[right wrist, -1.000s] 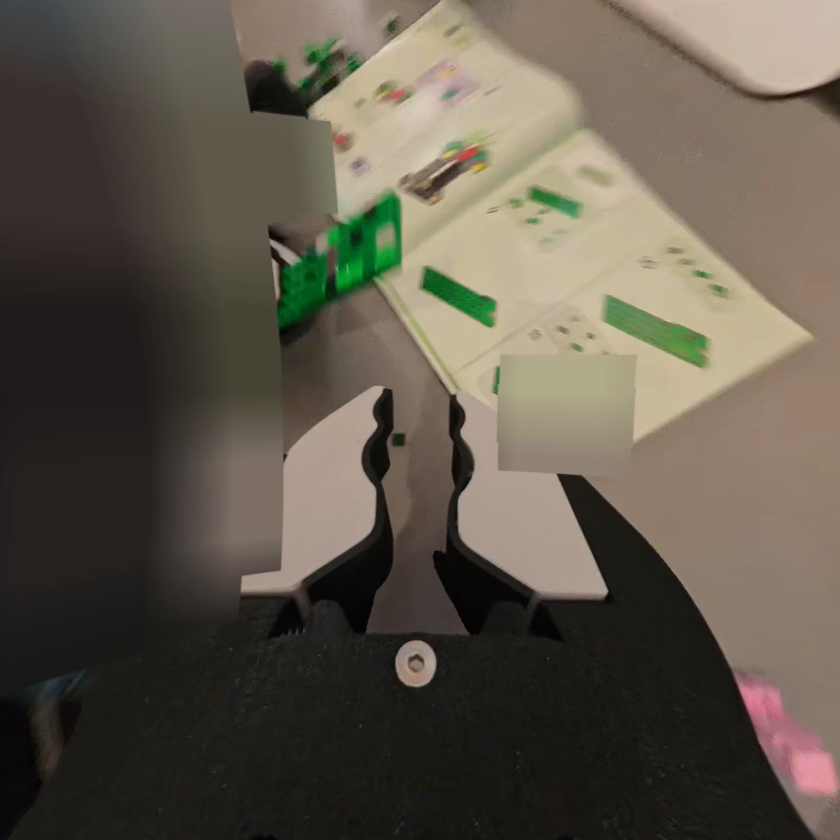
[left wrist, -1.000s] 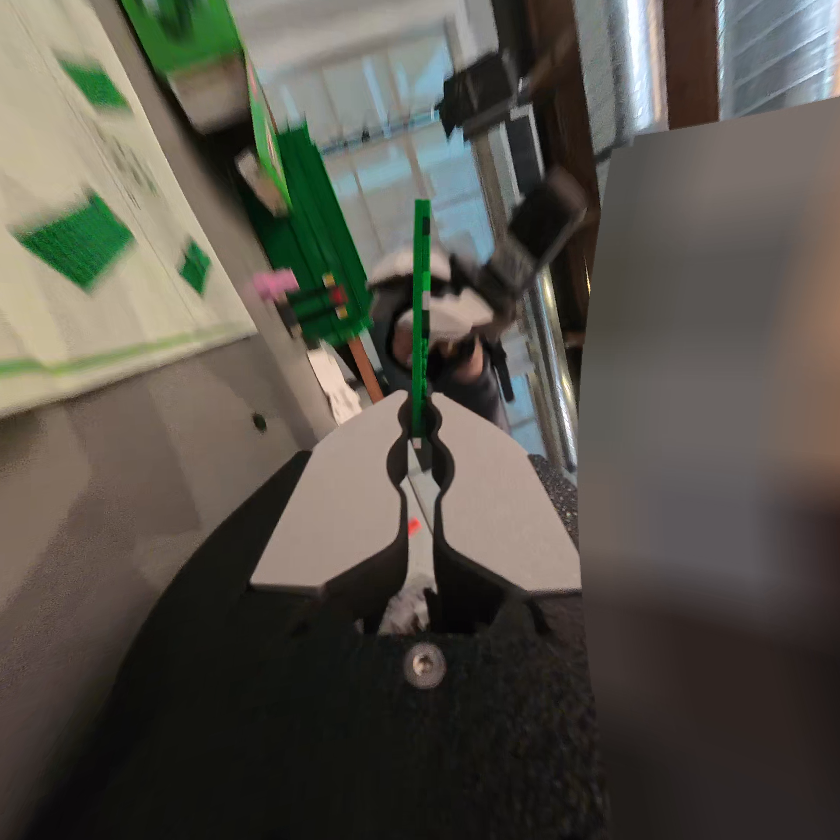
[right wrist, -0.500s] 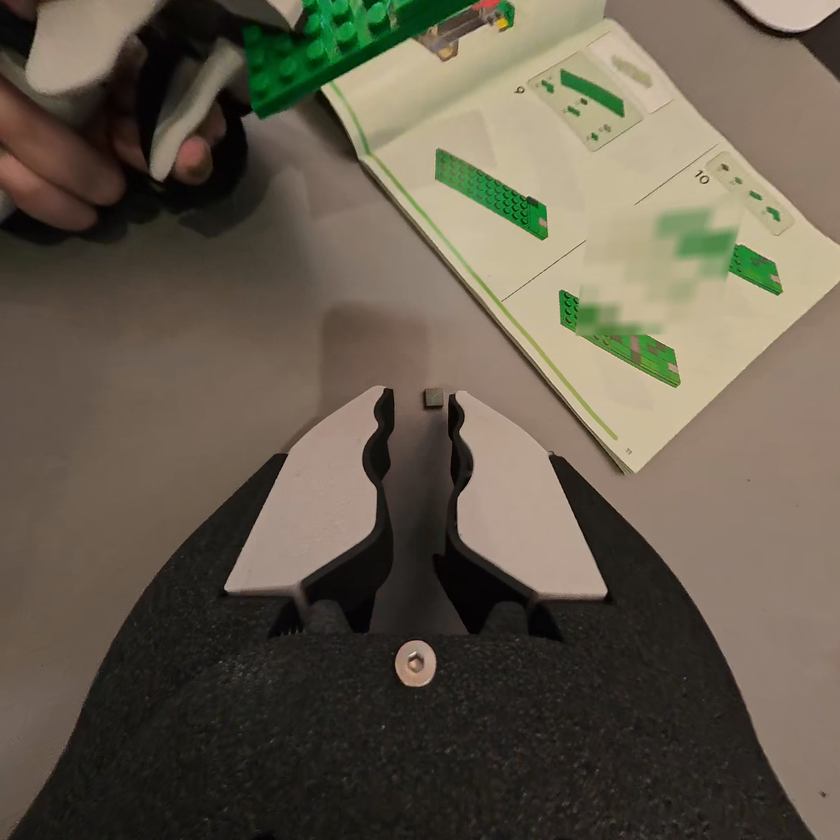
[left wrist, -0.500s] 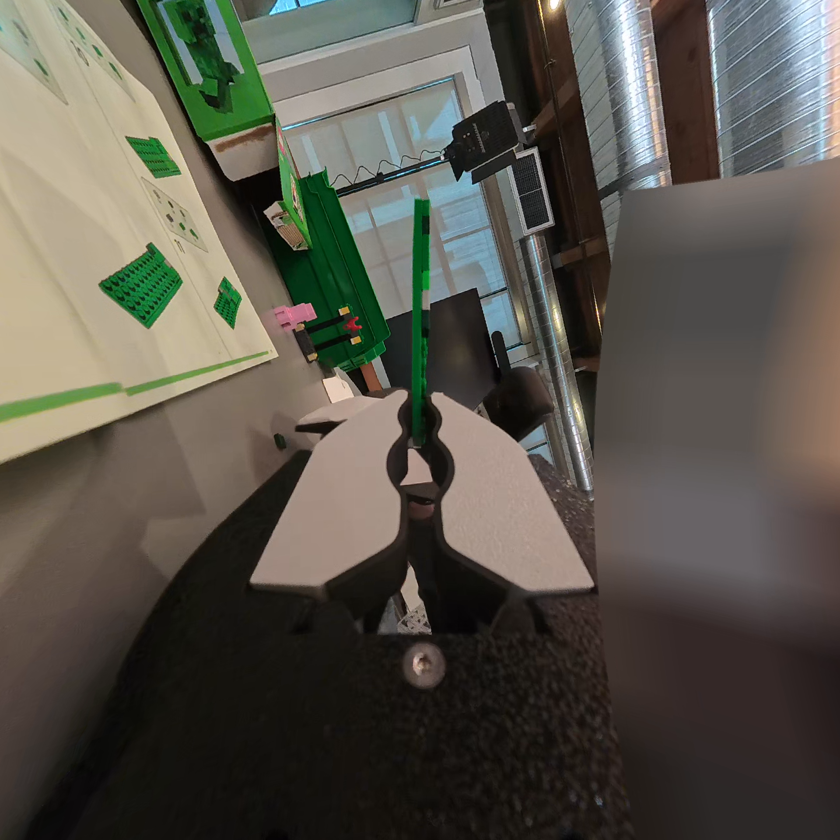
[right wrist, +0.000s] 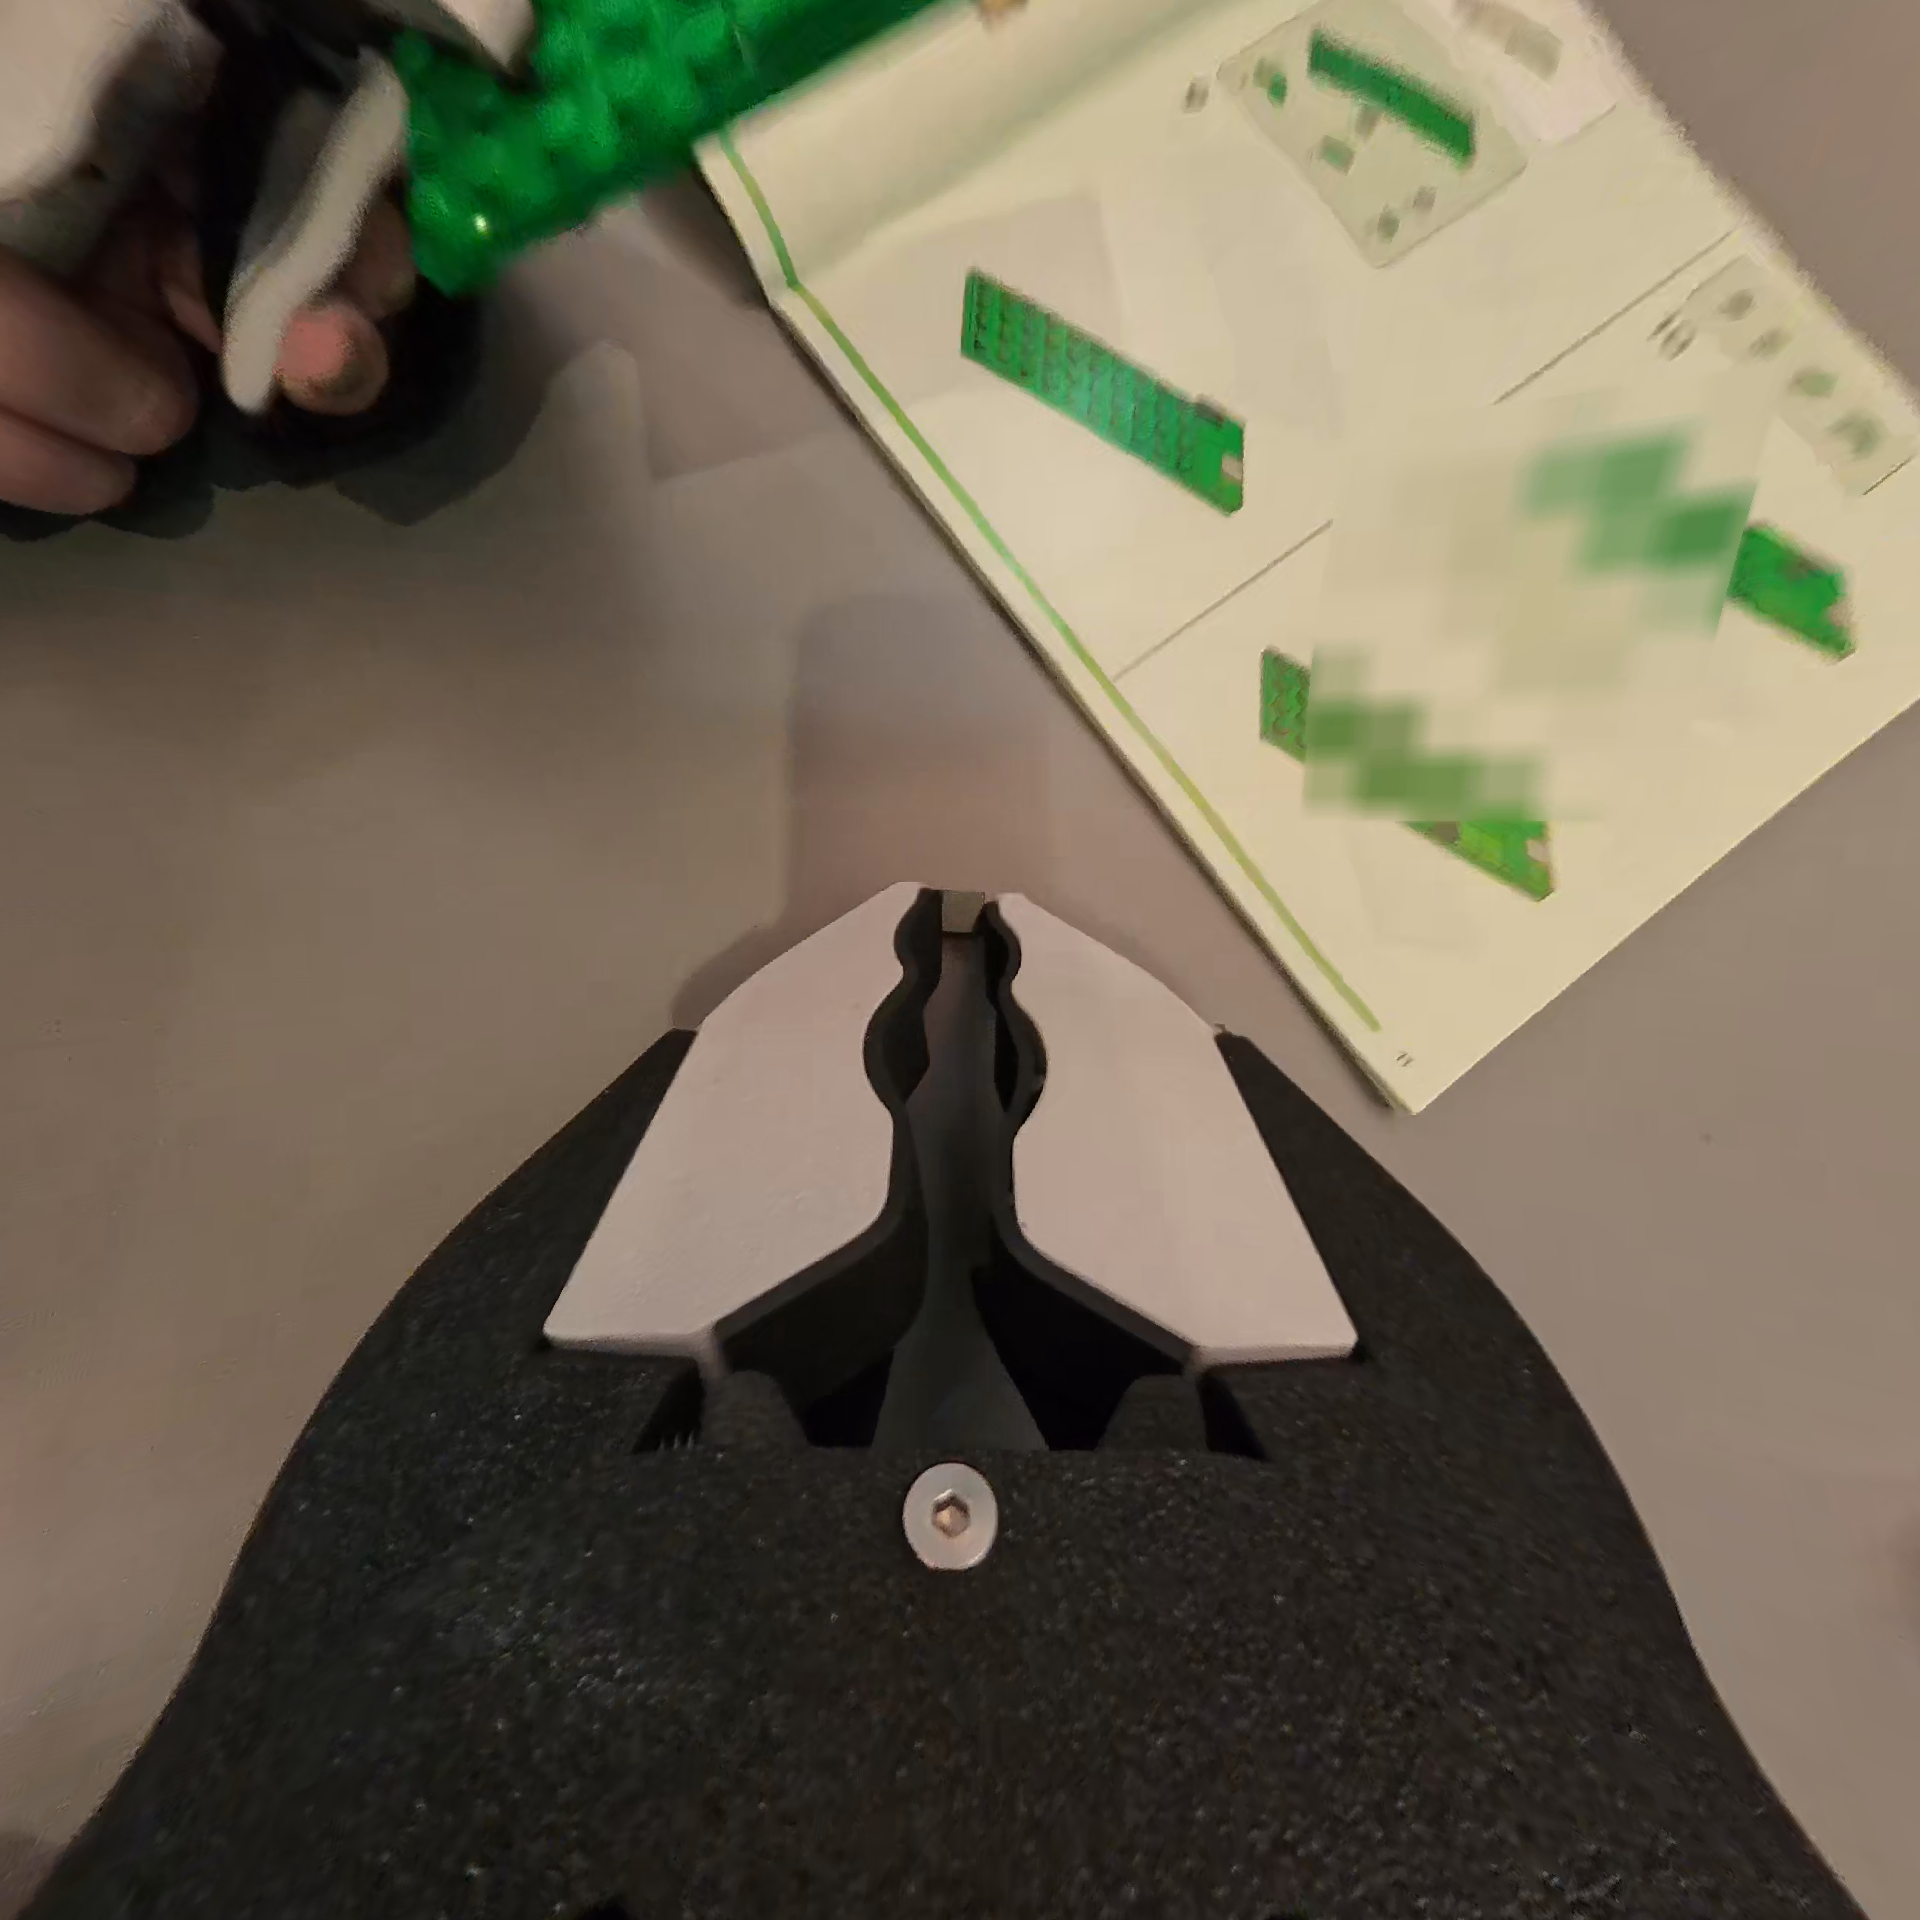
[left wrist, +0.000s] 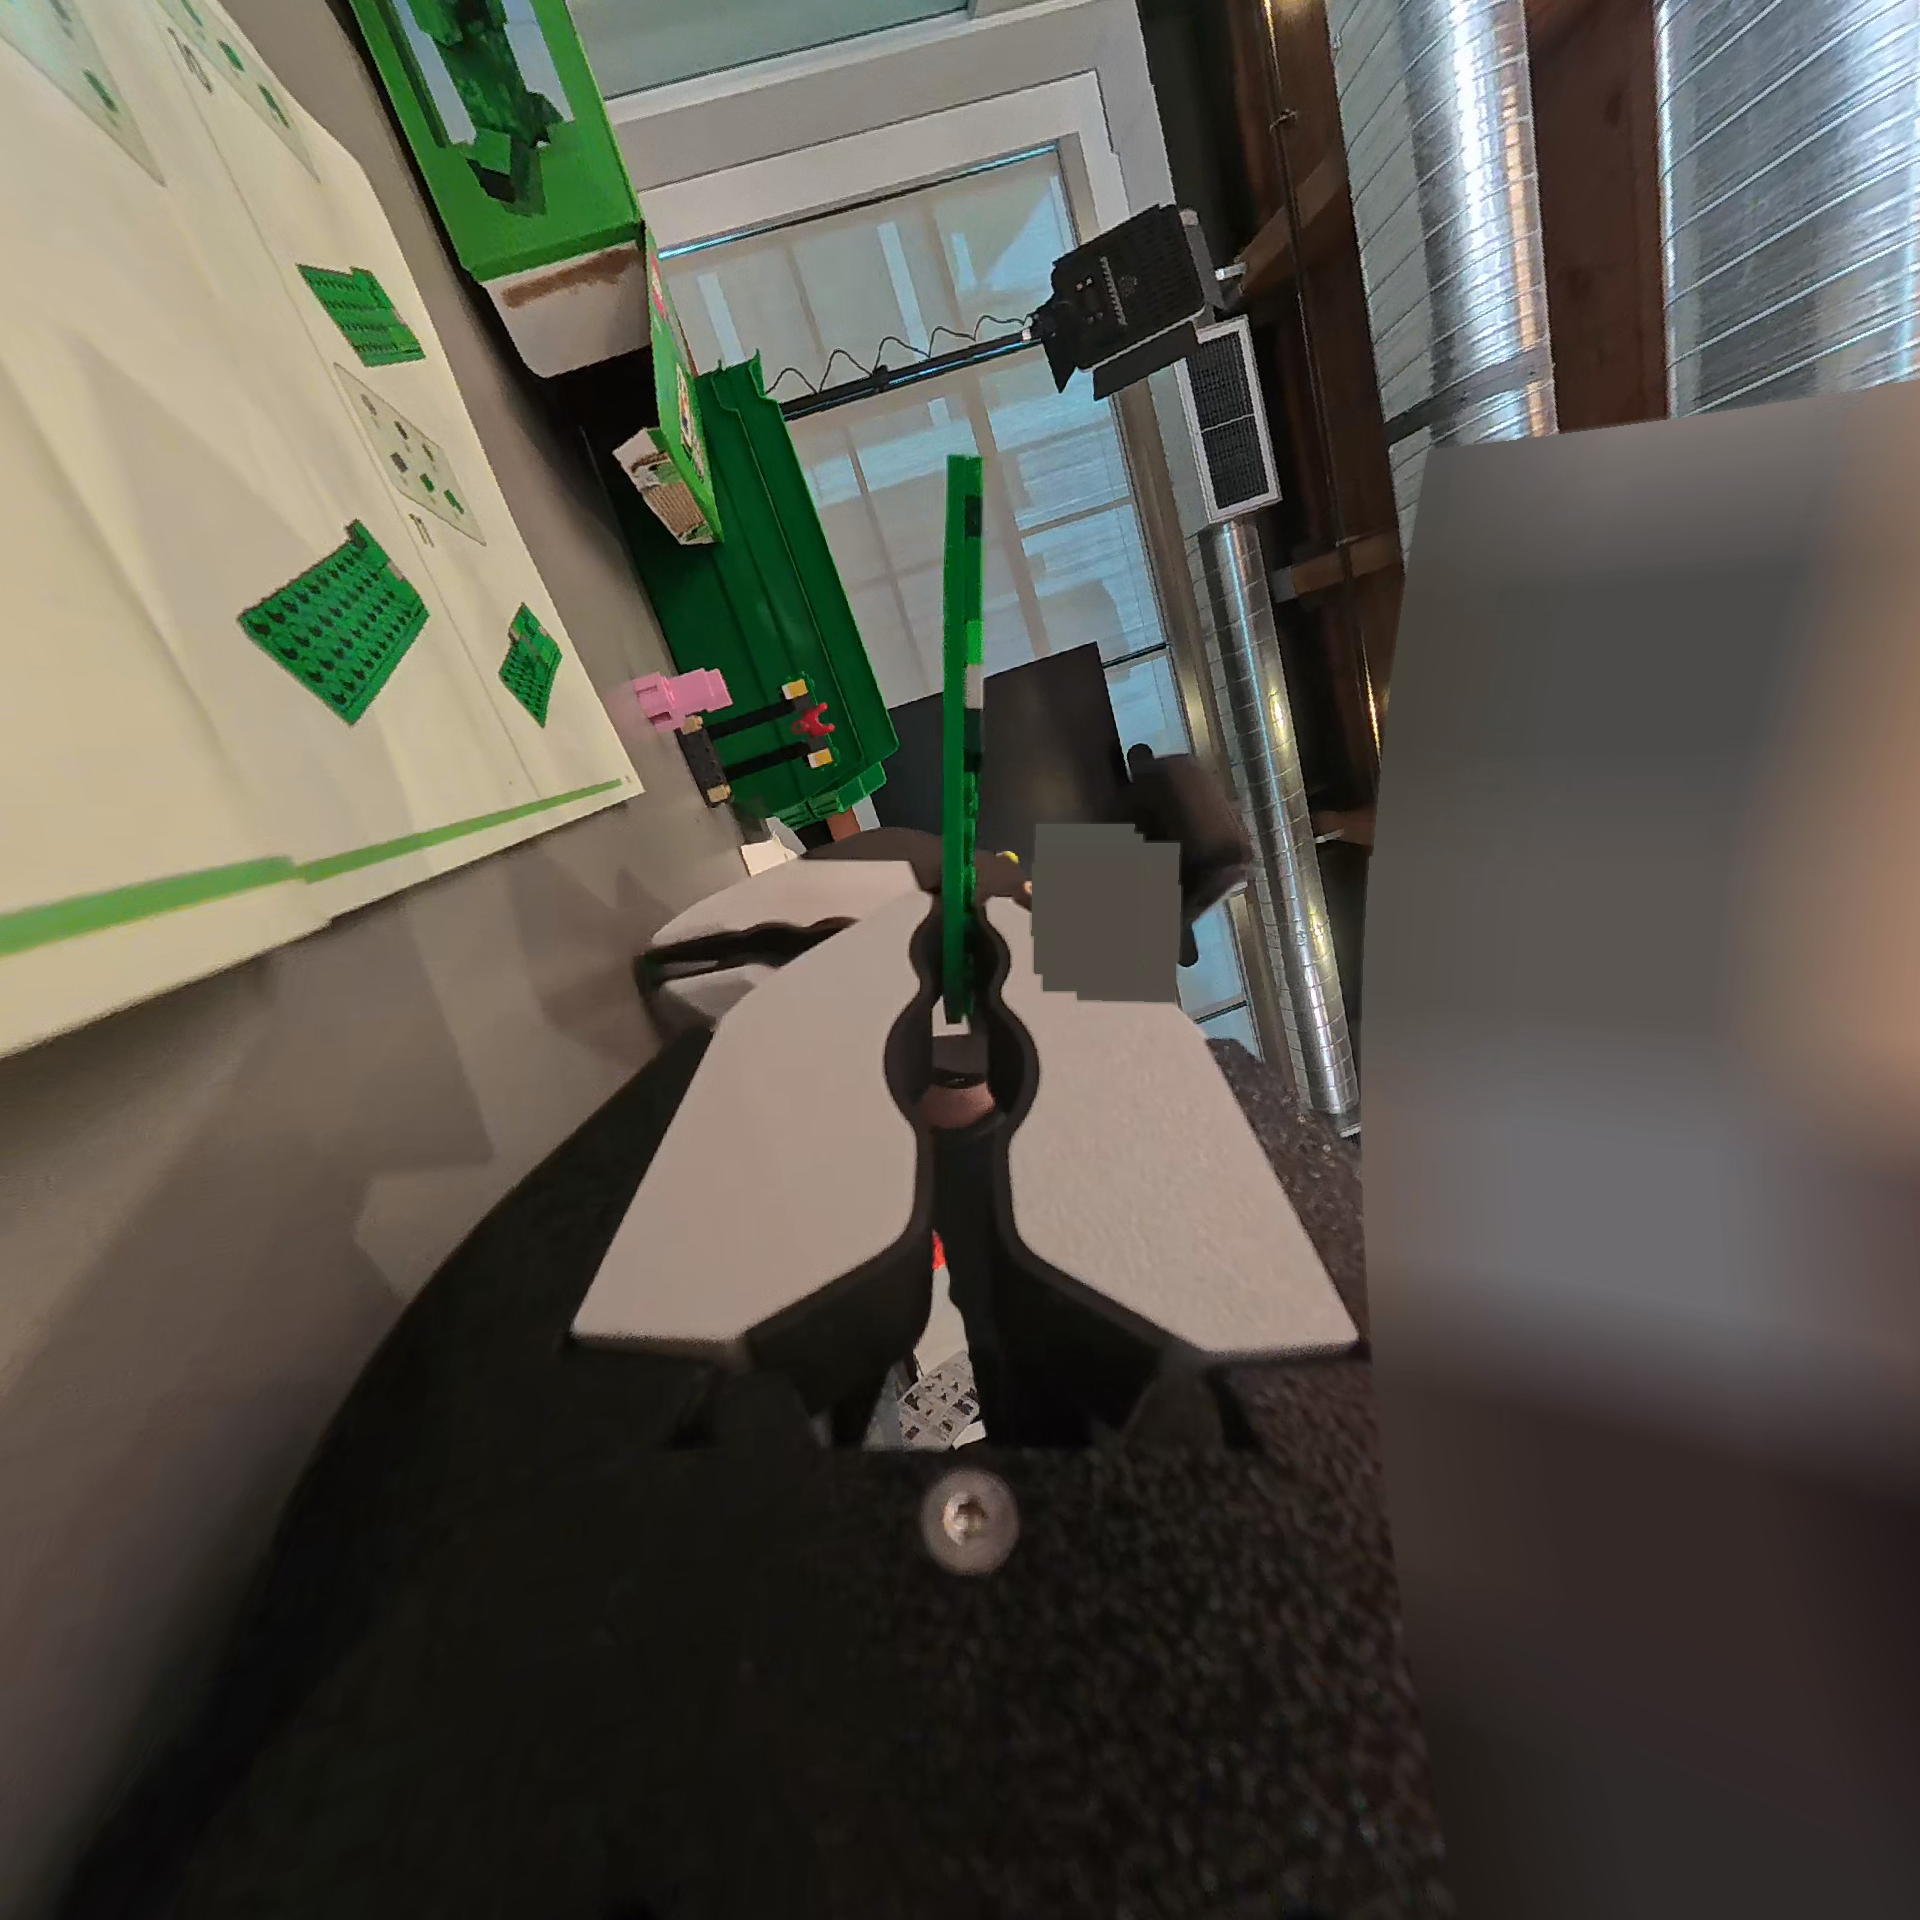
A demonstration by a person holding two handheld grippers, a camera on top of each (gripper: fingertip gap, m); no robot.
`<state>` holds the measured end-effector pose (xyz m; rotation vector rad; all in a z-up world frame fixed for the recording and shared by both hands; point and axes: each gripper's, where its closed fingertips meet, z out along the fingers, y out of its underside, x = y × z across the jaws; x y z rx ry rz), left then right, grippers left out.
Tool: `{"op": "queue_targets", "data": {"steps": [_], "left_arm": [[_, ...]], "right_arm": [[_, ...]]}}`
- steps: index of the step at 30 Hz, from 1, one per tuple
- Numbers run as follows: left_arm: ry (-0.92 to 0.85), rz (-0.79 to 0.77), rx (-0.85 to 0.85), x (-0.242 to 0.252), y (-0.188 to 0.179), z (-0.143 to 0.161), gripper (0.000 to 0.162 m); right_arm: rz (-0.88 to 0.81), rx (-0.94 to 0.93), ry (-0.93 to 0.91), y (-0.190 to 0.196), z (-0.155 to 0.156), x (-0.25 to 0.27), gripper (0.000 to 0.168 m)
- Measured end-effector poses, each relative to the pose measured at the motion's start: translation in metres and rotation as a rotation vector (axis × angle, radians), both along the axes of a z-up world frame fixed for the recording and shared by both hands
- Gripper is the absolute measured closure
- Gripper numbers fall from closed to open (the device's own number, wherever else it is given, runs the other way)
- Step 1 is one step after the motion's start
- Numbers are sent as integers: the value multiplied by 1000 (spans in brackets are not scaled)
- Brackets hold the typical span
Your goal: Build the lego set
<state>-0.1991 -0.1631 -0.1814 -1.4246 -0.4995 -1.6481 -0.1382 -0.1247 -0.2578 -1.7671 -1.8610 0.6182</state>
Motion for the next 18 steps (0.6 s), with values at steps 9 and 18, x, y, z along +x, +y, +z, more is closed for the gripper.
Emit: {"op": "queue_targets", "data": {"steps": [9,18], "left_arm": [[44,-30,-99,5,2,-15,158],[43,-40,-125,6,1,-18,158]], "right_arm": [[89,352,252,-23,85,-55,161],[118,380,89,-22,70,-63,161]]}}
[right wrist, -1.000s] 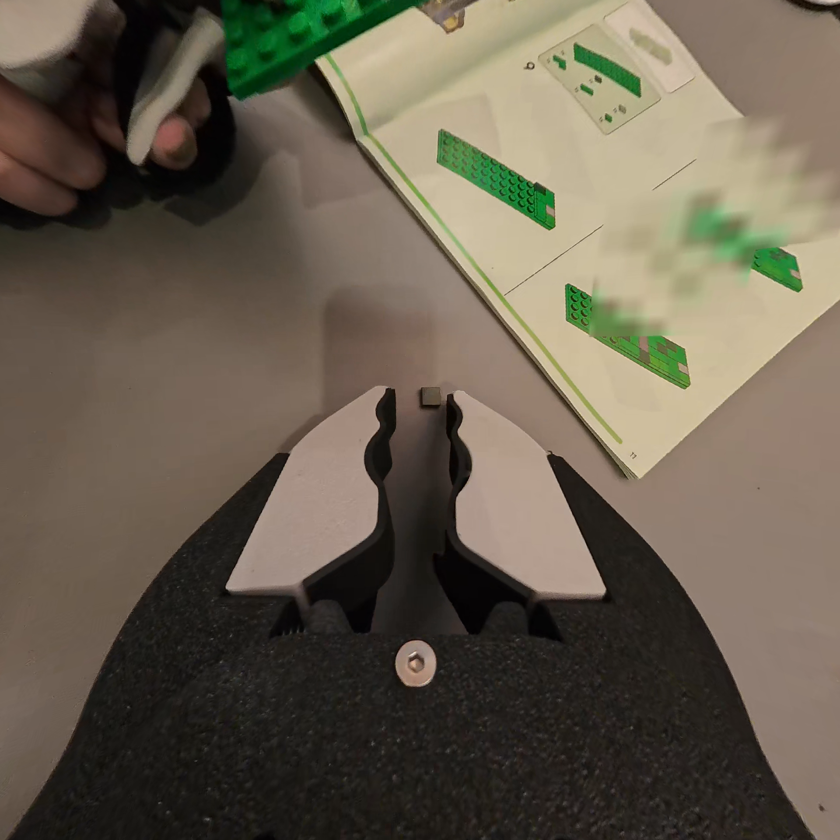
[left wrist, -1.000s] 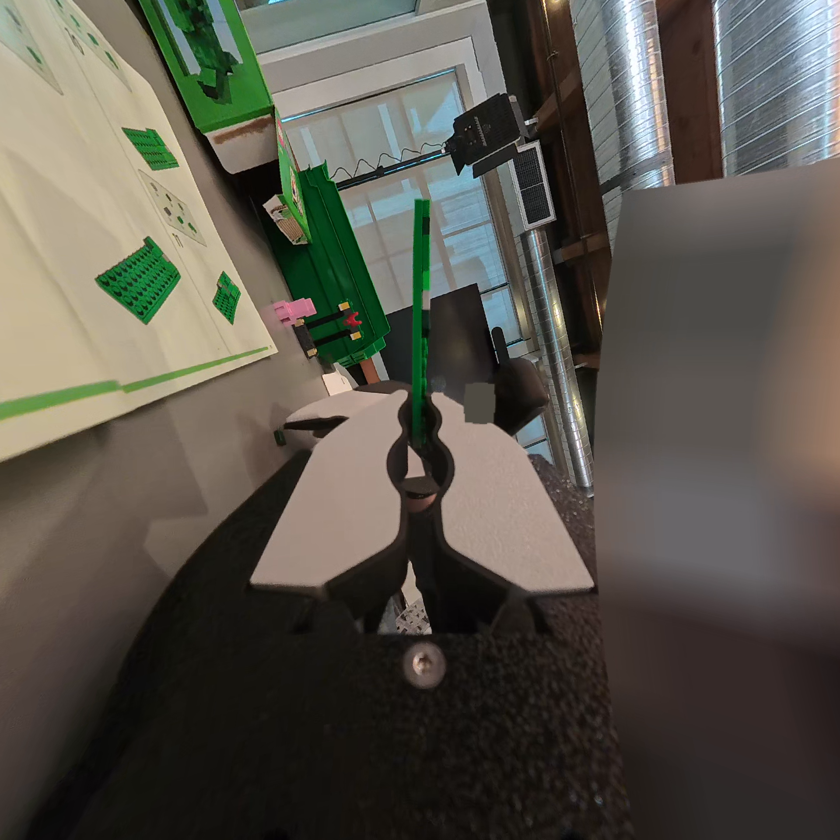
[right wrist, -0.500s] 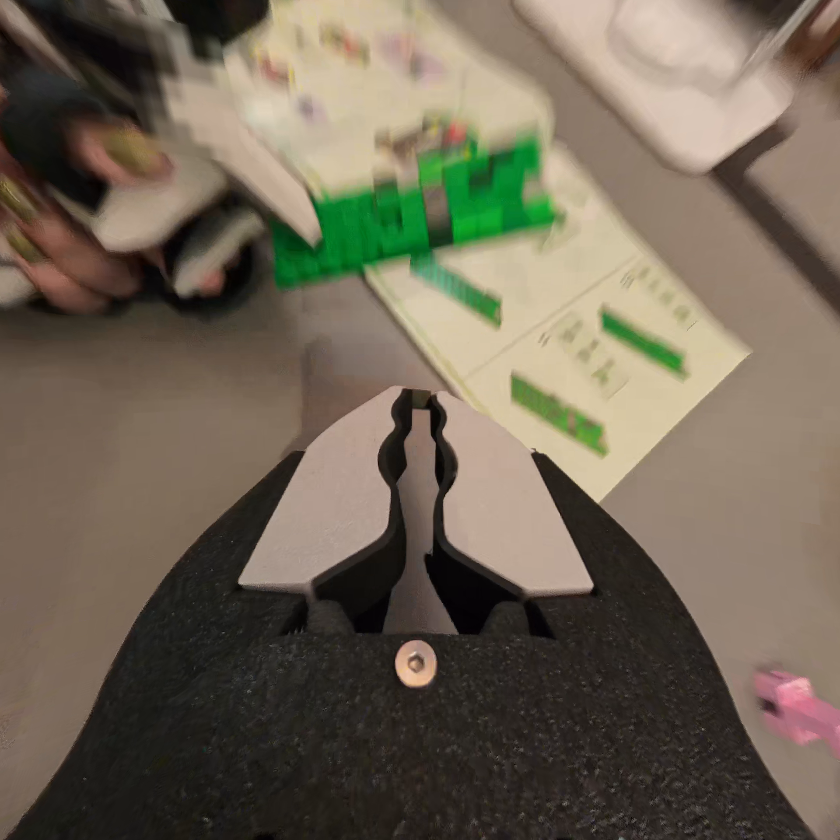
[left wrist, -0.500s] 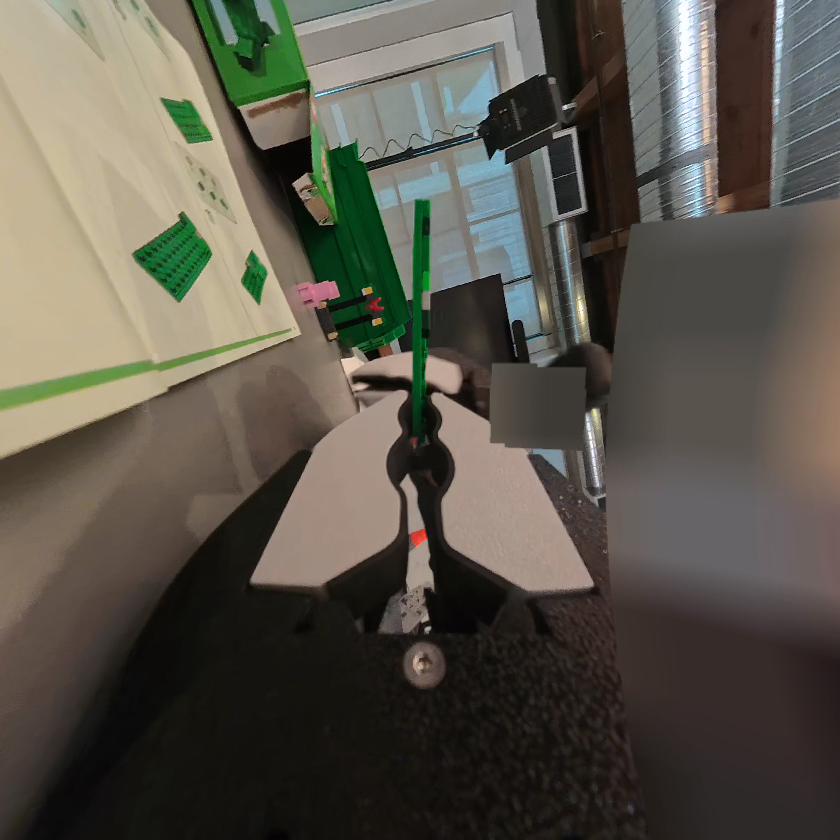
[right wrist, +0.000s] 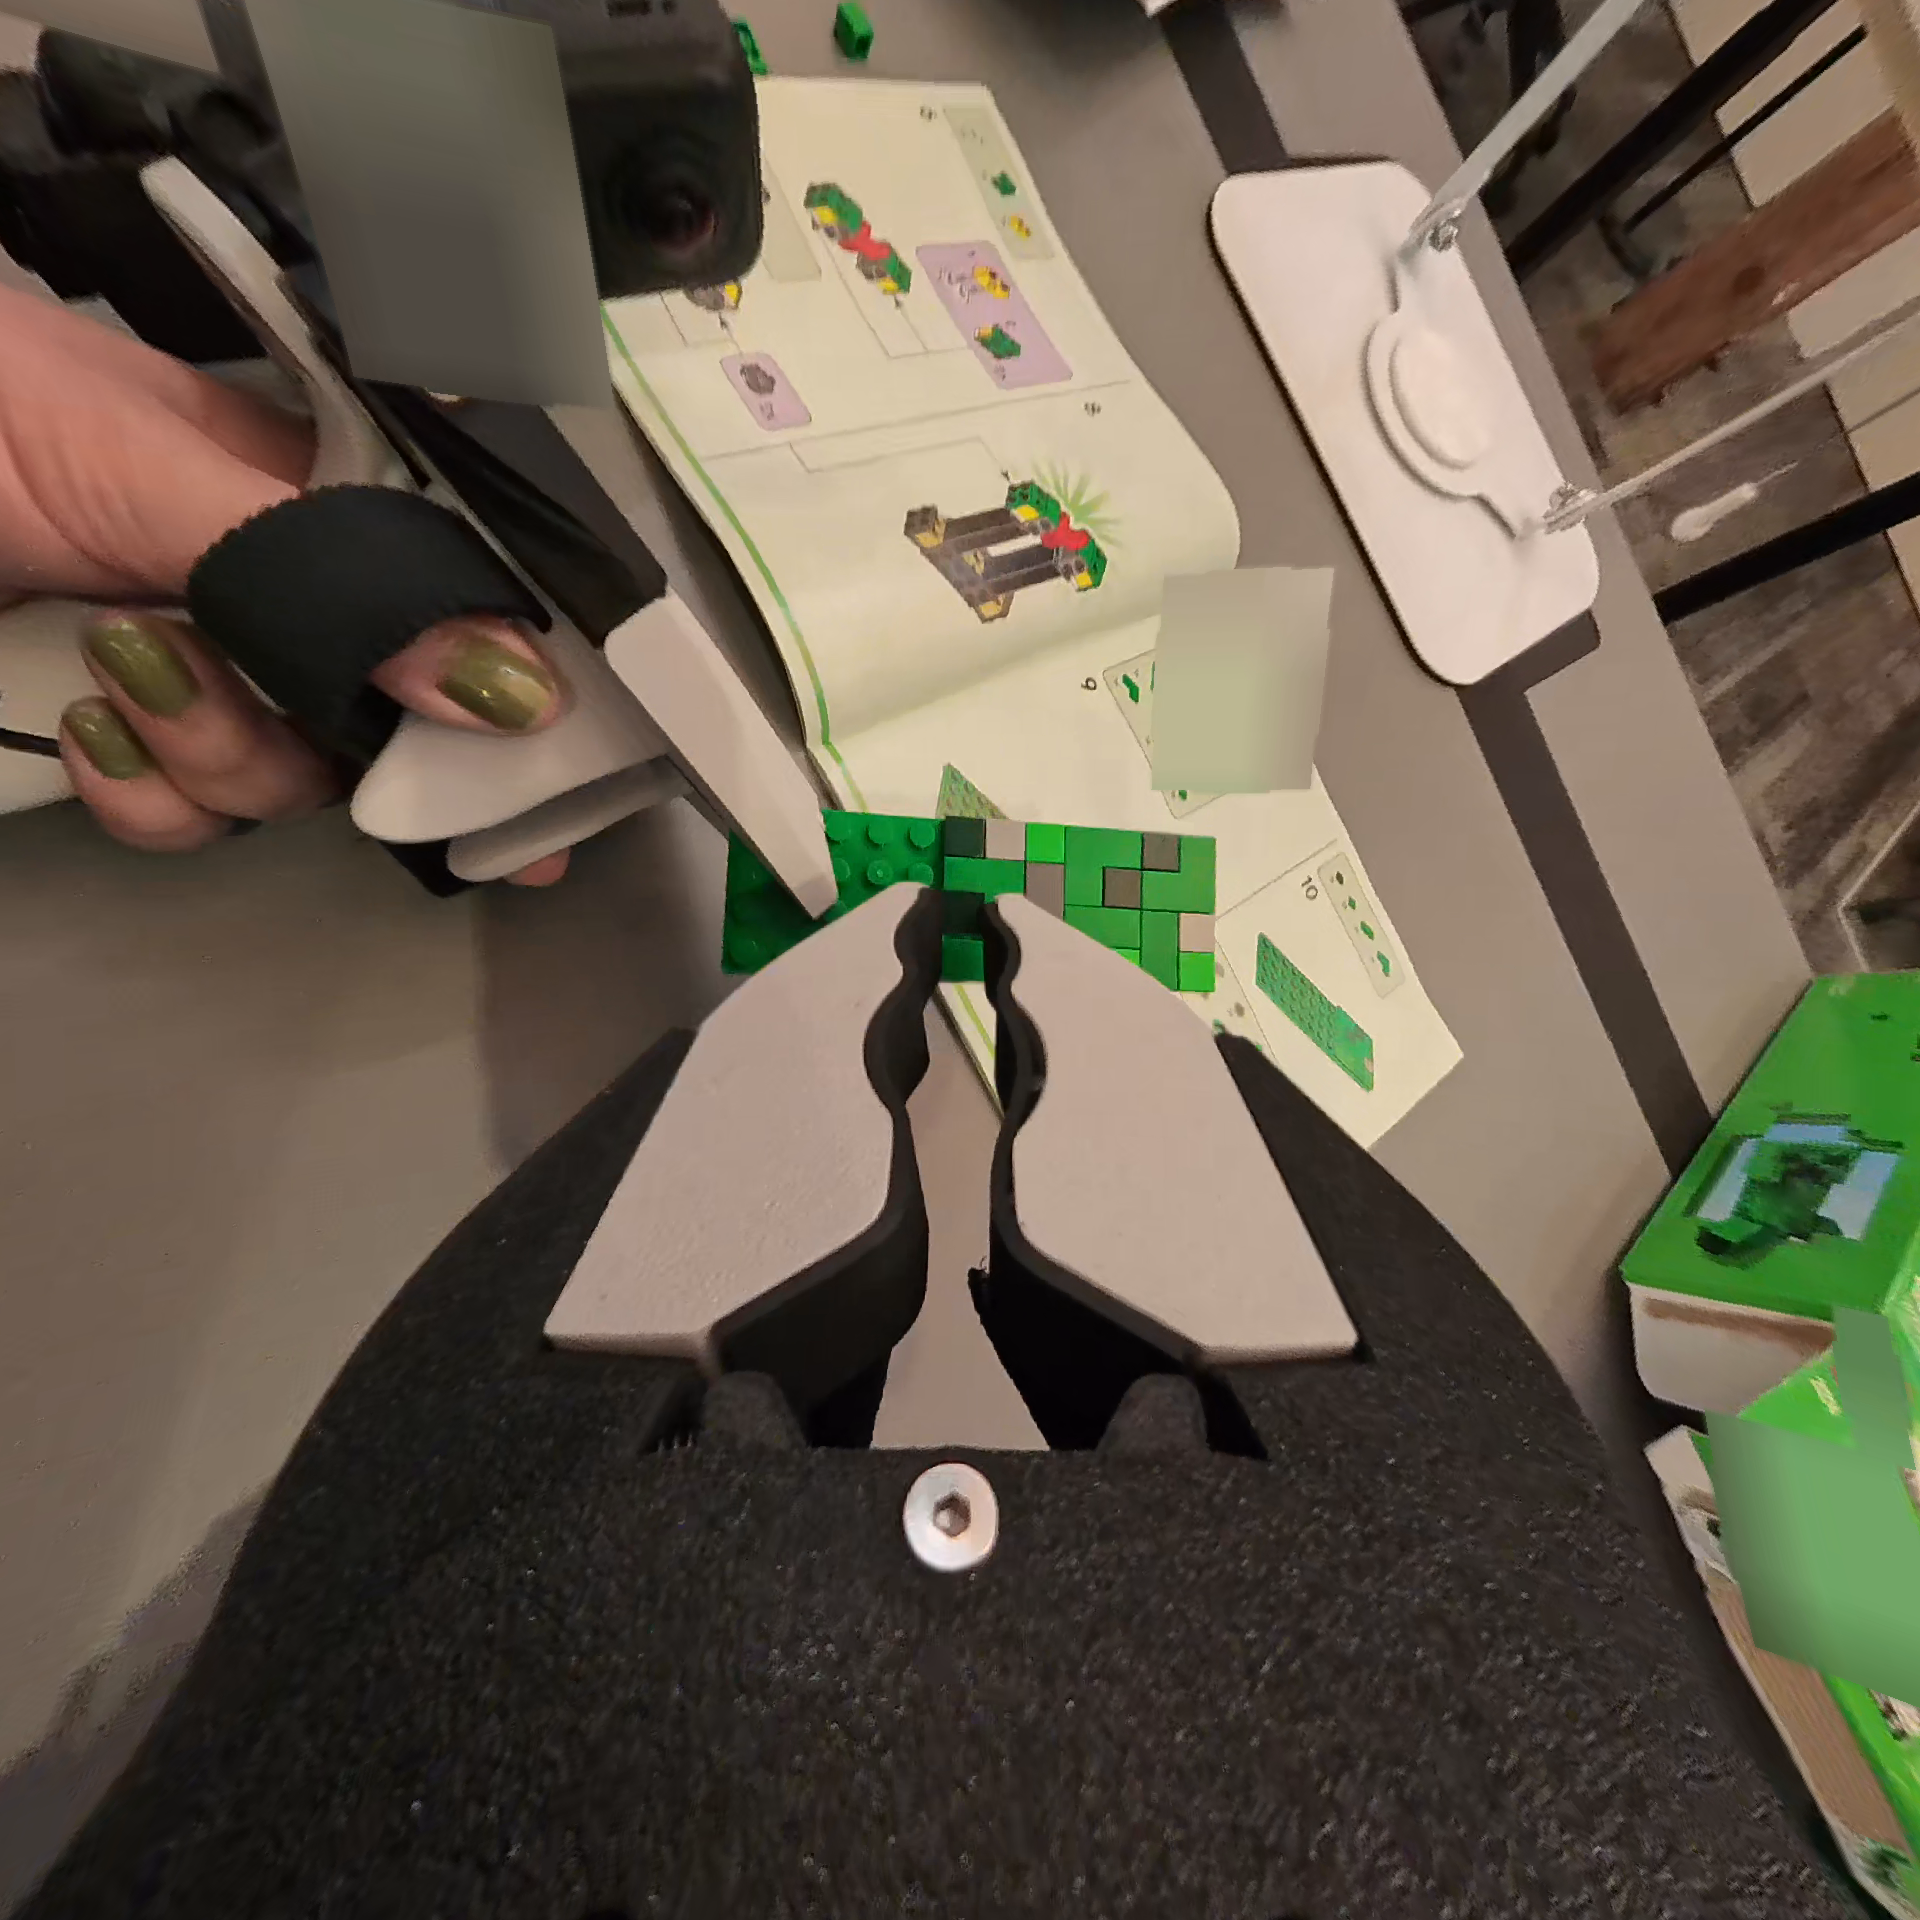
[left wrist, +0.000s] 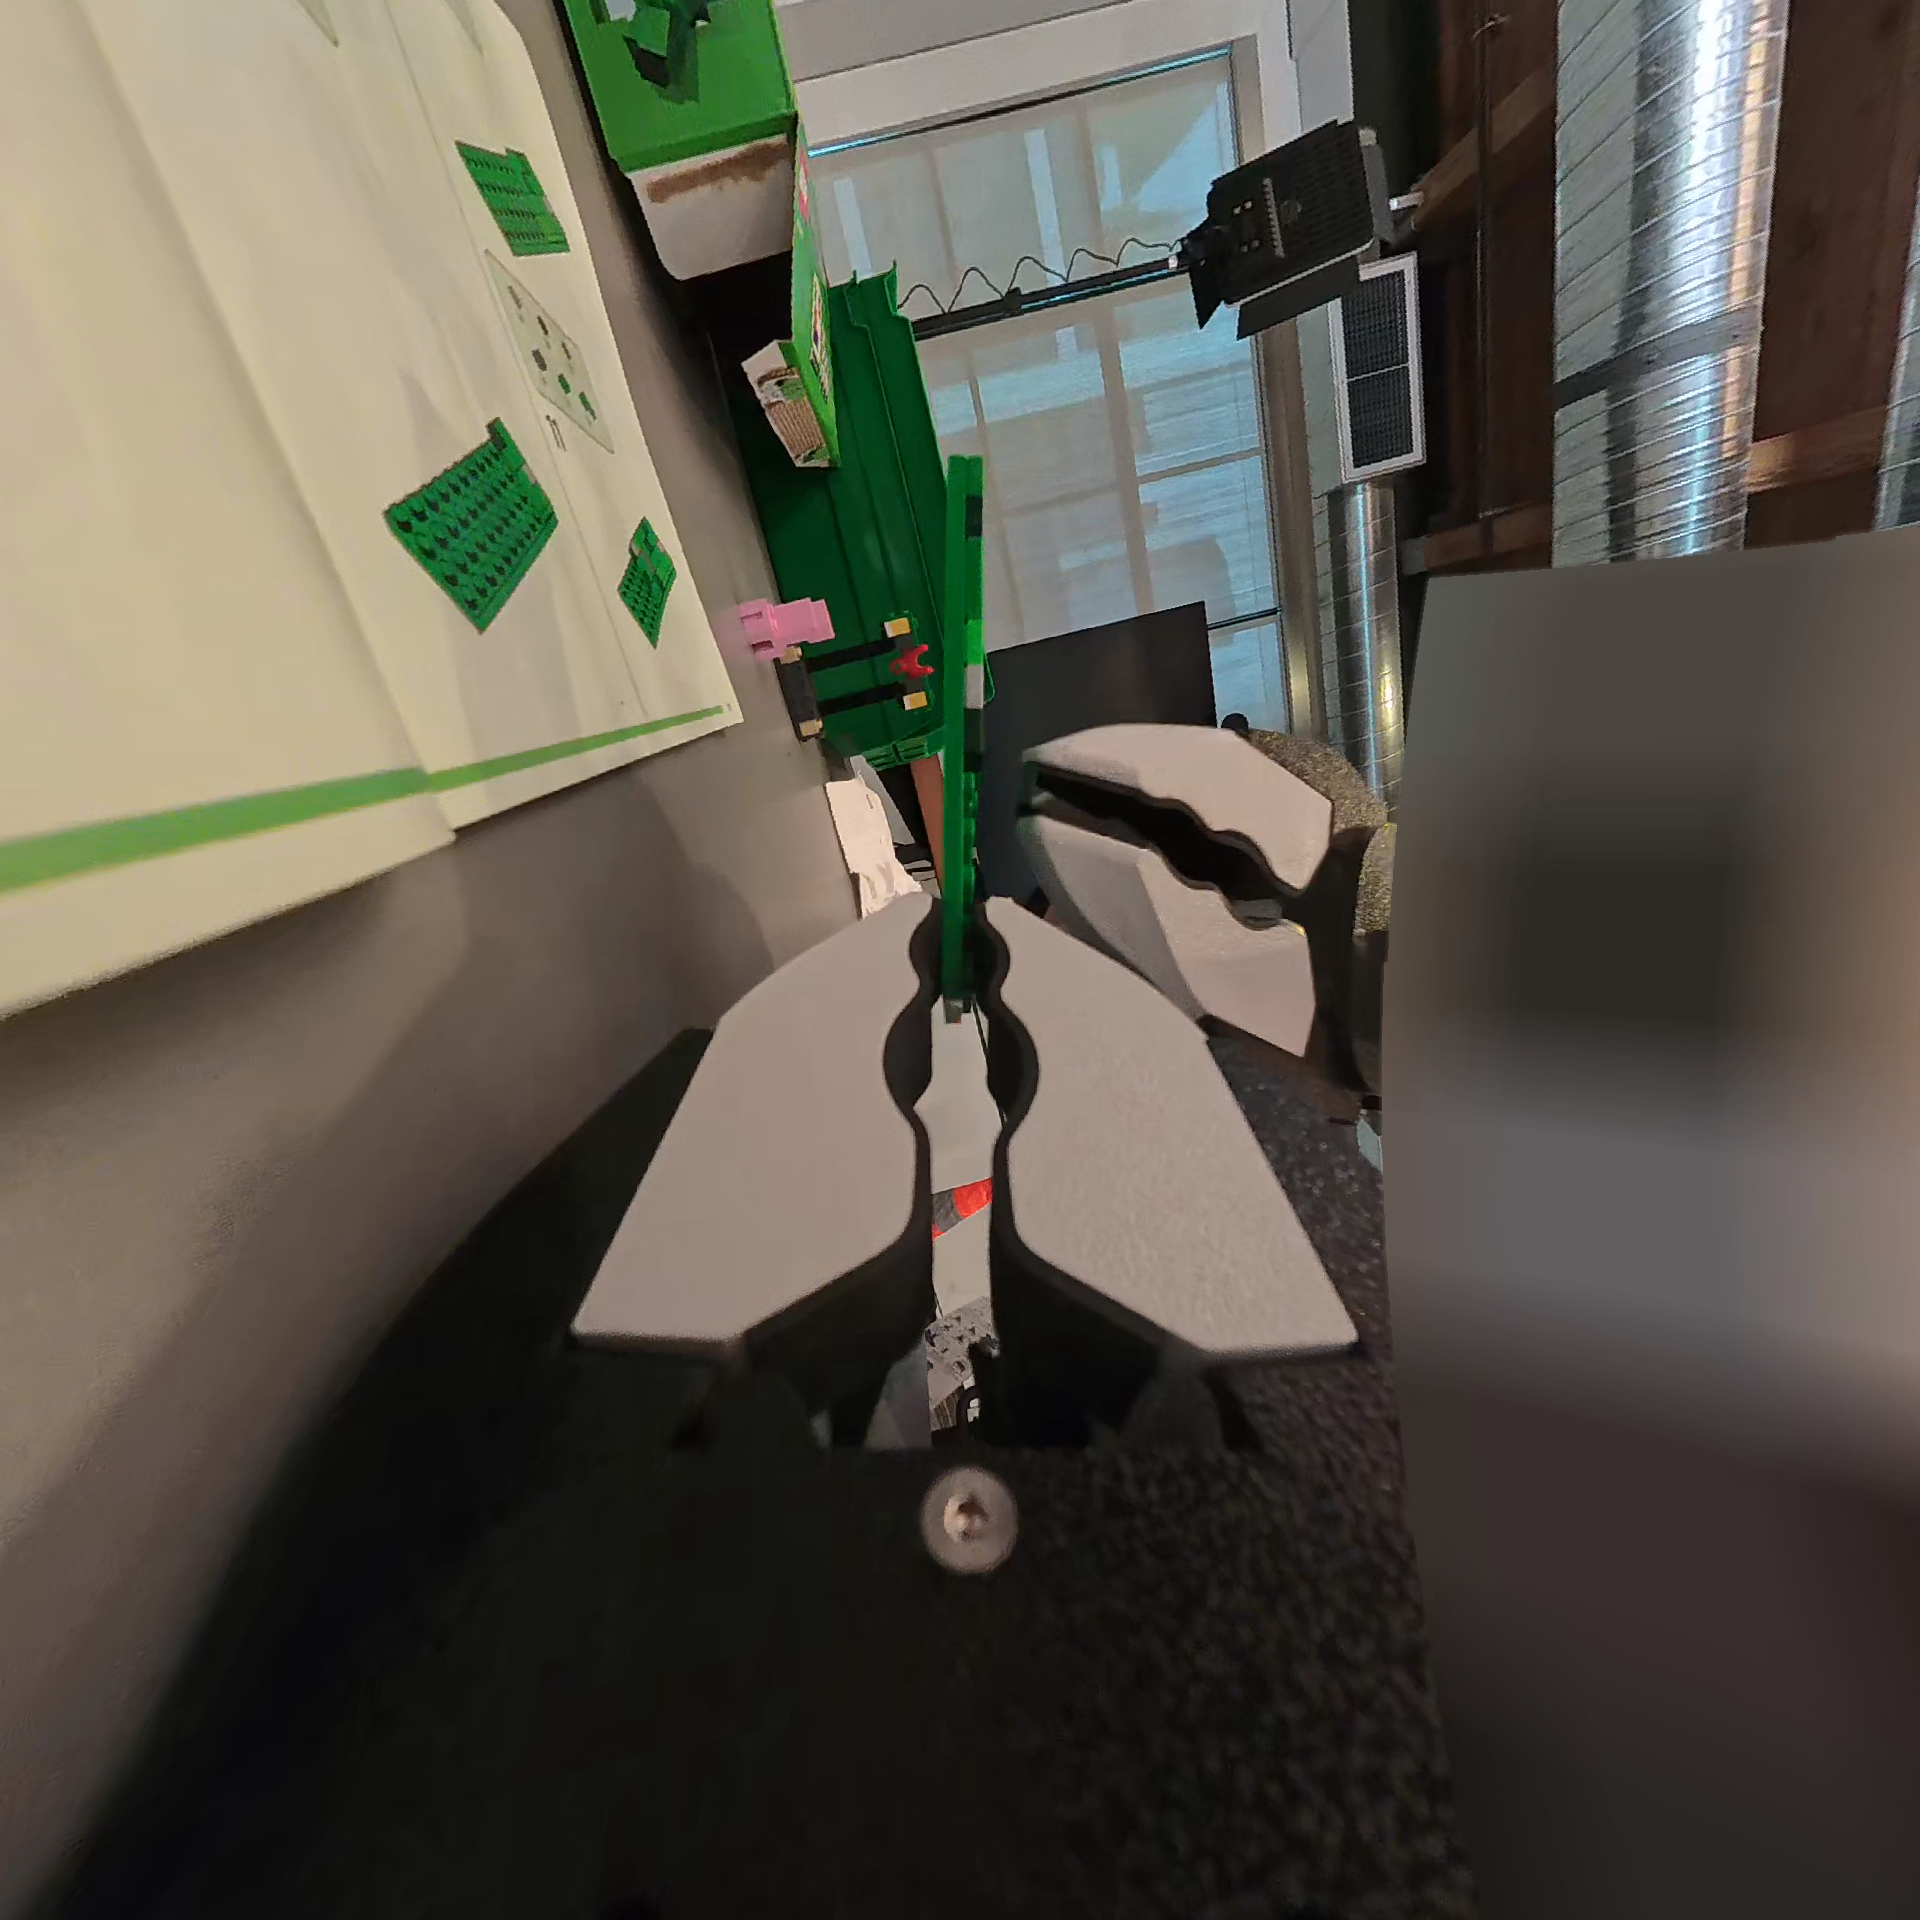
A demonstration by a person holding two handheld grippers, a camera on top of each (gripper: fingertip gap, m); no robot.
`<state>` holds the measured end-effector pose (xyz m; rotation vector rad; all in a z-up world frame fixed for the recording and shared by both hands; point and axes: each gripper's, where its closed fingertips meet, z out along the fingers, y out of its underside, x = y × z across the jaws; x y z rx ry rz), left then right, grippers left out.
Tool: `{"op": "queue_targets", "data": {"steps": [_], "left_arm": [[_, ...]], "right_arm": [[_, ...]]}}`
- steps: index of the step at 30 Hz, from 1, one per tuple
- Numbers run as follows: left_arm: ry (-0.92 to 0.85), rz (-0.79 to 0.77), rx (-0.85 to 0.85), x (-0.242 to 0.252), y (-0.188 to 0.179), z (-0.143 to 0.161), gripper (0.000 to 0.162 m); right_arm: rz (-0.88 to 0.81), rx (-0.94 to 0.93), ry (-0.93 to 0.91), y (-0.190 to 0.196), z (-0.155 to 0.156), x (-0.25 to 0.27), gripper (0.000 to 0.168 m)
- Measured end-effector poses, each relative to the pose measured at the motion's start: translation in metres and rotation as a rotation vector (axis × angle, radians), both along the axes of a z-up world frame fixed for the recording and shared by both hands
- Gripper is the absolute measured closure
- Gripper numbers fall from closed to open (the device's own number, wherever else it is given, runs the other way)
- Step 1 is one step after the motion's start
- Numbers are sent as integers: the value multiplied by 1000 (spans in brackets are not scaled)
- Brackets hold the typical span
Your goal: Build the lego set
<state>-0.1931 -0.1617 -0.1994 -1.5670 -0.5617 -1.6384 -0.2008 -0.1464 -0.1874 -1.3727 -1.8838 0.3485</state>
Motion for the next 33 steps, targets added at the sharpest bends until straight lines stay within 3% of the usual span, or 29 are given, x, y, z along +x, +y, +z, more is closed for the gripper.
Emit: {"op": "queue_targets", "data": {"steps": [17,27,30,33], "left_arm": [[-7,-11,-12,1,0,-1,158],[-12,-13,-9,1,0,-1,158],[-16,-13,-8,1,0,0,158],[-24,-12,-3,0,0,1,158]], "right_arm": [[-20,23,-66,5,-8,0,160],[-87,34,-47,12,-4,8,150],[-181,-74,71,17,6,17,149],[-311,-396,299,19,13,19,143]]}}
